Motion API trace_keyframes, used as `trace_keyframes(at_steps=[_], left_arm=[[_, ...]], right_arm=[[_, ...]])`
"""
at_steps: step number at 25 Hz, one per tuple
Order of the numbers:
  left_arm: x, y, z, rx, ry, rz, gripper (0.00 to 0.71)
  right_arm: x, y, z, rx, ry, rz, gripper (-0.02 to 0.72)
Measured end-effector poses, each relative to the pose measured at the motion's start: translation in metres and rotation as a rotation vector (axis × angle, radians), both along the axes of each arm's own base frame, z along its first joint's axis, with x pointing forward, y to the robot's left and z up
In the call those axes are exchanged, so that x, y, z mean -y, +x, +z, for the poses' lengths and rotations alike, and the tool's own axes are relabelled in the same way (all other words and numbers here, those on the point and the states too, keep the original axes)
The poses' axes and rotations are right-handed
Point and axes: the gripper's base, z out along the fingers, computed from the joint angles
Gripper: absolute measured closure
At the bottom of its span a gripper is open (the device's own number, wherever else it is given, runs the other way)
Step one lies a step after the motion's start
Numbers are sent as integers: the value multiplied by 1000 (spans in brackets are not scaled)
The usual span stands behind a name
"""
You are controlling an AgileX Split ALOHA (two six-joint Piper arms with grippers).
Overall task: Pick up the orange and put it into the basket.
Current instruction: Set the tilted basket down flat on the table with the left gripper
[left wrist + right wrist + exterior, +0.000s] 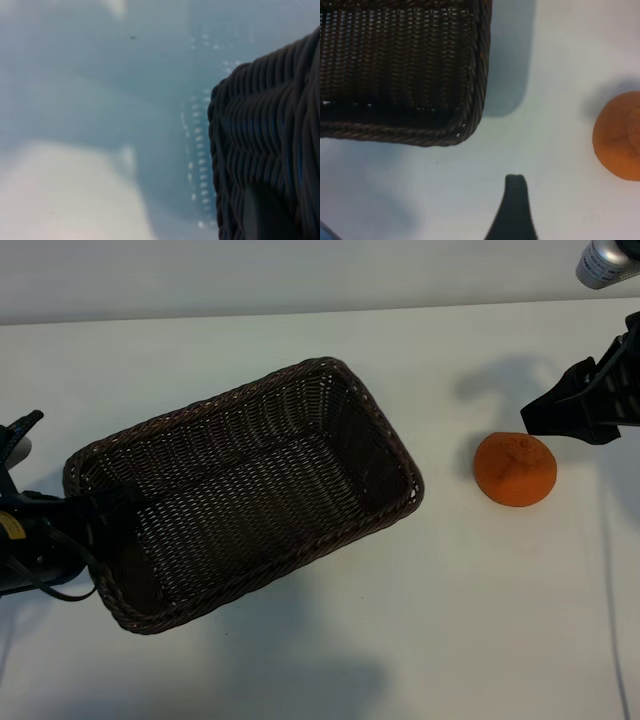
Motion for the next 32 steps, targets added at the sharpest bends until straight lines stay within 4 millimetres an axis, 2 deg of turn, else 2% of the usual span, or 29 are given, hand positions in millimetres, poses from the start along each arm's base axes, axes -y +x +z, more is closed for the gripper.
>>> trace_keyframes(at_steps=[8,12,18,25,32], left_arm=[[1,2,3,31,-21,6,575],[2,4,19,63,-7,-32,575],[-8,21,53,134,38,-47,575],[-11,29,64,124,48,-140,575],[-8,59,64,87,-25,-289,575]], right_arm=[[0,0,0,-1,0,1,124],[0,0,0,-4,0,2,124],[0,-1,-1,-15,1,9,124],[0,-1,-1,-15,1,9,124],[0,-1,-1,-16,1,9,124]])
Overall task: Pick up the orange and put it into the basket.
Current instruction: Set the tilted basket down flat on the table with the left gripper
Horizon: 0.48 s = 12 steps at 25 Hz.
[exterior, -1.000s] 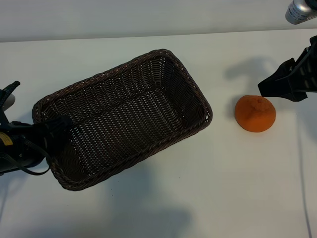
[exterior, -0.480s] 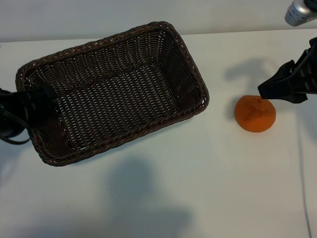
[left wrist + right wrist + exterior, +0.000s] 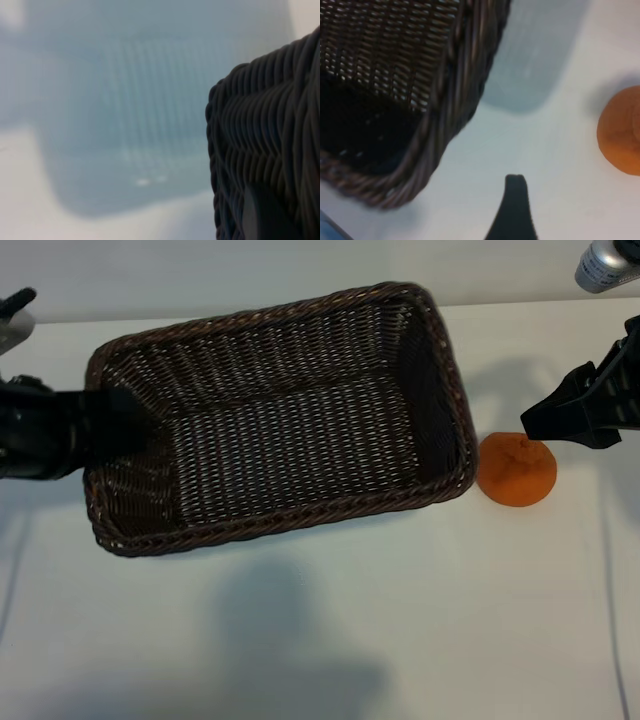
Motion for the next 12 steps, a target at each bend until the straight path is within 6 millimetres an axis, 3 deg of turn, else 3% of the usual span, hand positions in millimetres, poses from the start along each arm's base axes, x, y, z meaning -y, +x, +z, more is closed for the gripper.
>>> trace_keyframes(at_steps=[5,12], left_arm=[[-4,17,-10,-54,11,-46,575],[-3,39,-5,-42,27,-96,575]], right_arm=[[0,0,0,-1,0,1,124],[0,0,0,-3,0,1,124]])
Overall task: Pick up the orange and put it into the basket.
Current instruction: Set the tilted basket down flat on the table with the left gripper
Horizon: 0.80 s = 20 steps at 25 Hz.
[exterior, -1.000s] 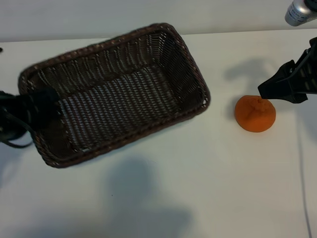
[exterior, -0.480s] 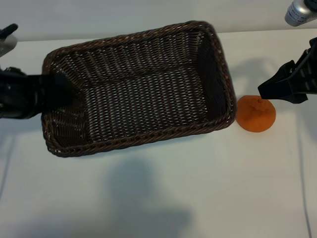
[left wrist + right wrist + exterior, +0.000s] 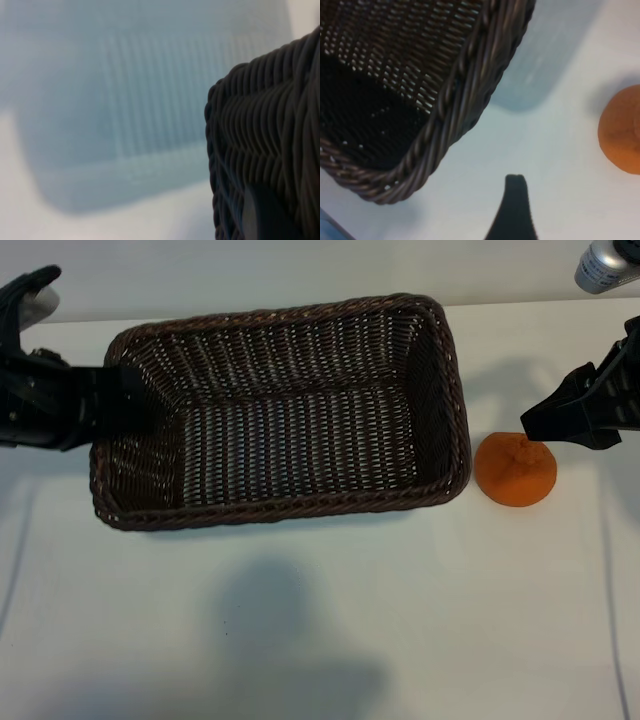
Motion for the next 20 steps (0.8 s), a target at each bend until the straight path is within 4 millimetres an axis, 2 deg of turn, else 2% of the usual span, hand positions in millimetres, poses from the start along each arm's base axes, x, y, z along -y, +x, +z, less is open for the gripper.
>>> trace_keyframes(at_steps=[9,20], left_arm=[[4,33,-7,-44,-1,-69,575],[5,49,-35,-117,9,-96,575]], right_arm=[[0,0,0,-1,0,1,124],[0,0,0,-1,0,1,124]])
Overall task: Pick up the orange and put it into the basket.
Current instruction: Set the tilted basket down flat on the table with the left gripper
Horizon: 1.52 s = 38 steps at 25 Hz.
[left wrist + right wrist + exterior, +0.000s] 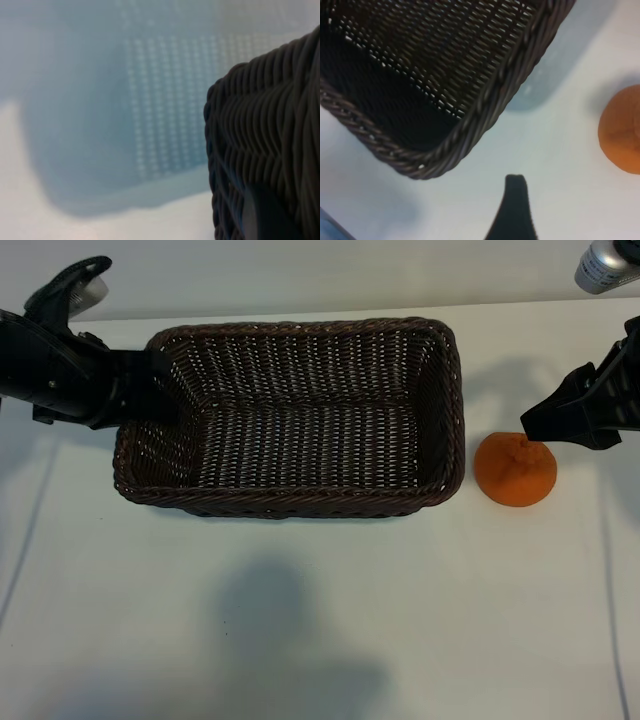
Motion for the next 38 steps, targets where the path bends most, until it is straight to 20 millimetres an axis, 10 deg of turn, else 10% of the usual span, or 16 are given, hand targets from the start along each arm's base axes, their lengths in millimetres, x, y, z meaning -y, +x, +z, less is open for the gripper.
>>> trace_keyframes(at_steps=[38], left_arm=[[22,20,-42,55,106,-27,575]], right_arm=[[0,0,0,0,0,0,124]])
